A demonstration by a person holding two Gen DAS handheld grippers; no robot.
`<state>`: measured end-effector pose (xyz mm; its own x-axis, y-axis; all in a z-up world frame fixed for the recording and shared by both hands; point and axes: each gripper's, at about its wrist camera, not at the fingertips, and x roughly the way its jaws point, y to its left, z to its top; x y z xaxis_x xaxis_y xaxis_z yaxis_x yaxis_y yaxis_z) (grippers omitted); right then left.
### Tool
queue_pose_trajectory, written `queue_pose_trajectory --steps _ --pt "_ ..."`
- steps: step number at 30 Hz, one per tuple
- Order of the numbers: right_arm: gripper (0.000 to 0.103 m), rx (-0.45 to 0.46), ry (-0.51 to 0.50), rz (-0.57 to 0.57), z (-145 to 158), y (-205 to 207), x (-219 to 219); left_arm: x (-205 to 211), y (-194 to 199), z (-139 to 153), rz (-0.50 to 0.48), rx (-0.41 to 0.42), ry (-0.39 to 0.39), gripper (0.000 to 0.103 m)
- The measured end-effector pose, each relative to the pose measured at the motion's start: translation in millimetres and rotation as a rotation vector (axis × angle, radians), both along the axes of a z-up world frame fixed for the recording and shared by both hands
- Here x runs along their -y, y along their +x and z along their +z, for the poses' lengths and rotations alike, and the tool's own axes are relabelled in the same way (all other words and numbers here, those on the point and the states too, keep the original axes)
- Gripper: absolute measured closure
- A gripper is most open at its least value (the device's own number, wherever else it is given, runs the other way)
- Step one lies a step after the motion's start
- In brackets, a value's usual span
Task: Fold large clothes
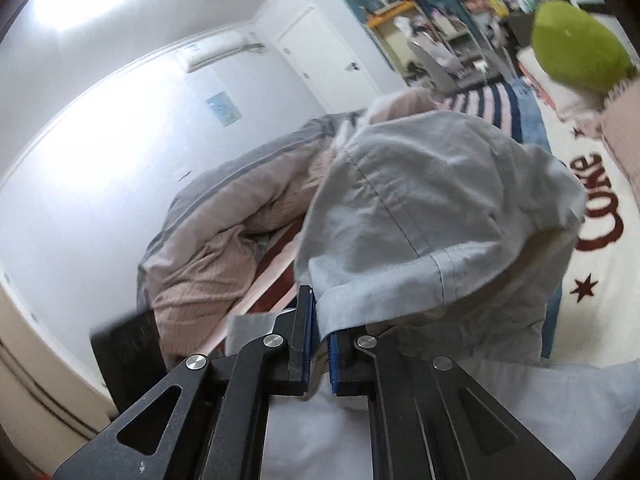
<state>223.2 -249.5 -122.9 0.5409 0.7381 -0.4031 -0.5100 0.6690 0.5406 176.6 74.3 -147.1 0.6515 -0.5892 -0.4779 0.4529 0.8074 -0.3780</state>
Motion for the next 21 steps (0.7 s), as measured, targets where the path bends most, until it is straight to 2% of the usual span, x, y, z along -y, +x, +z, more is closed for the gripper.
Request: queue_pose_trajectory --steps 2,5,8,10,12,13,15,16,19,21 --pt "0.102 0.032 -0.023 0.032 2 -17 -4 -5 -3 20 -0.002 0.018 -0.034 0.039" --pt "0.102 0.060 -0.043 0.087 -2 -45 -20 2 -5 51 -0.046 0.067 -0.054 0.026" --pt "0.102 0.048 -0.012 0.137 -18 -63 -32 28 3 71 -0.095 0.095 -0.007 0.020" --pt "0.102 0.021 0.017 0.149 -30 -68 -36 44 14 71 -0.134 0.055 0.022 0.020" --pt "0.102 -0.006 0.032 0.156 -42 -71 -39 67 27 60 -0.204 -0.020 0.044 0.020" --pt "0.102 -0.026 0.038 0.163 -50 -73 -41 79 31 53 -0.245 -0.049 0.061 0.021" --pt "0.102 -0.045 0.032 0.170 -56 -73 -40 97 31 42 -0.306 -0.074 0.100 0.036" --pt "0.101 -0.057 0.029 0.173 -59 -75 -39 105 27 37 -0.329 -0.072 0.125 0.040" --pt "0.096 -0.101 0.009 0.163 -64 -76 -27 119 21 25 -0.346 -0.075 0.188 0.053" --pt "0.083 -0.132 -0.038 0.163 -64 -76 -15 124 17 20 -0.336 -0.086 0.216 0.057"
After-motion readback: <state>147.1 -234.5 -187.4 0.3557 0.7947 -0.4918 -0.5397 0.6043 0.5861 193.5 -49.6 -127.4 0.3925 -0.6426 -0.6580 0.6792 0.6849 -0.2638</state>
